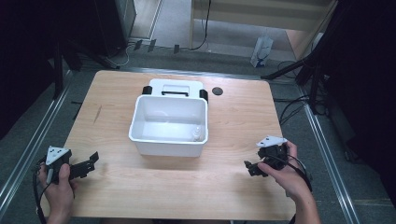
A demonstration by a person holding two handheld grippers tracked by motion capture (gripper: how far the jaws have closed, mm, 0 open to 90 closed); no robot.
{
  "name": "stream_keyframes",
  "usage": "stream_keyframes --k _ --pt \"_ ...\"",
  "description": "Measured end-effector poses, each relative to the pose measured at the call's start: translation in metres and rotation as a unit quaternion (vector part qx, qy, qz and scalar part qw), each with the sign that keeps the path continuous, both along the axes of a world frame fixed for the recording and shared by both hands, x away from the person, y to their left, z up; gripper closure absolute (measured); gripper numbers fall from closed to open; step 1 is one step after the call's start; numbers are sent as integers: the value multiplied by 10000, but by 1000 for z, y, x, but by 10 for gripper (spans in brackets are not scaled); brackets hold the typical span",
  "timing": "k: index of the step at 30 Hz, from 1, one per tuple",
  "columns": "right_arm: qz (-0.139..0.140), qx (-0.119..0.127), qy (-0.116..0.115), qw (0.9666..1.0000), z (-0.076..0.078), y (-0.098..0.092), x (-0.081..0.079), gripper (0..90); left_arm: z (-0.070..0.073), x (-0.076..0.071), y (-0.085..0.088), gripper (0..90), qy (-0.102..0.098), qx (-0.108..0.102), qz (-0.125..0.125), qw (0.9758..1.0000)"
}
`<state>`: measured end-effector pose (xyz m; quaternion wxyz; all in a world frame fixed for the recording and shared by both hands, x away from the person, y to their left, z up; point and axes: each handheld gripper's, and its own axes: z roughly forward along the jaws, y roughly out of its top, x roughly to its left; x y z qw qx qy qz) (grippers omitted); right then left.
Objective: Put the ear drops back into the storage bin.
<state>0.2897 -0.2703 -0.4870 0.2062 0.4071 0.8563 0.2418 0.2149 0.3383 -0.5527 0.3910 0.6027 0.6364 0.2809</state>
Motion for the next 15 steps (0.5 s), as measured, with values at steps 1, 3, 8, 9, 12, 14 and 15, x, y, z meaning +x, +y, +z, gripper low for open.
stream_keyframes --k 1,3,8,9,12,14,15 --pt "0 0 0 10000 0 0 0 0 0 0 0 4 -3 -4 2 10000" --pt "-148 228 -188 9995 -6 -9 -8 0 0 0 0 4 -1 -4 9 10000" --pt "-486 642 -420 9959 -23 -26 -23 0 0 0 0 4 -6 2 7 10000" --pt "-486 642 -420 9959 -23 -26 -23 0 0 0 0 4 -6 2 7 10000" --pt "-712 837 -576 9923 -36 -36 -32 0 0 0 0 4 -6 3 15 10000" --pt "-859 1041 -666 9886 -44 -43 -40 0 0 0 -1 4 -5 16 16 10000" --pt "-883 1130 -712 9871 -47 -46 -43 0 0 0 -1 4 -4 23 13 10000"
